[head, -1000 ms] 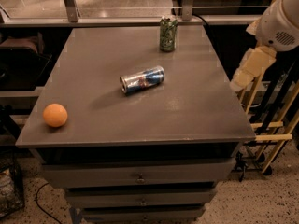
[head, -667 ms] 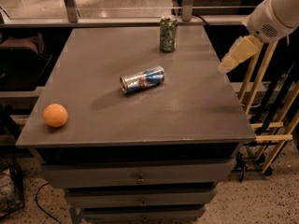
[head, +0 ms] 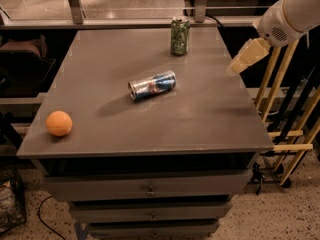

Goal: Pick green can

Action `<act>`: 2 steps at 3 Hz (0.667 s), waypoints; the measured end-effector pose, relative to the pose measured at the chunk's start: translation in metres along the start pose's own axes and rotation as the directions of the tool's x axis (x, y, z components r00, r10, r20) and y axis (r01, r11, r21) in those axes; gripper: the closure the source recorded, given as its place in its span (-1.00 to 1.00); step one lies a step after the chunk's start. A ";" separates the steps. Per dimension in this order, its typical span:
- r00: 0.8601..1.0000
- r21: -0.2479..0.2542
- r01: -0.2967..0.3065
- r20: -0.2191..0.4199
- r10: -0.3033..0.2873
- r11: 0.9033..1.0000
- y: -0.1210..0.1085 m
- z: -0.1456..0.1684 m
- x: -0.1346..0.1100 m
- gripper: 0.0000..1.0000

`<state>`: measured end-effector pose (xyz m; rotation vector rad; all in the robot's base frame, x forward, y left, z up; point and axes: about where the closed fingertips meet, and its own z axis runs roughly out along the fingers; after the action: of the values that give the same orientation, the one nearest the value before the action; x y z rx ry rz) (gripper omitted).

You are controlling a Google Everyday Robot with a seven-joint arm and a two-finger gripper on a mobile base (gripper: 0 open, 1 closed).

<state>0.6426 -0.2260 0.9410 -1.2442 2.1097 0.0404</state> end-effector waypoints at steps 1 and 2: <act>0.997 -0.073 0.007 0.083 -0.001 0.997 0.006 0.039 -0.032 -1.00; 0.987 -0.118 0.031 0.160 -0.012 0.993 0.004 0.073 -0.071 -1.00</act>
Offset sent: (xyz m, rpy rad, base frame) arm 0.0956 0.1247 -0.0111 0.2244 -0.0296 0.2005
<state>0.7009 -0.1442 0.9244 -1.2888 1.9799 0.2530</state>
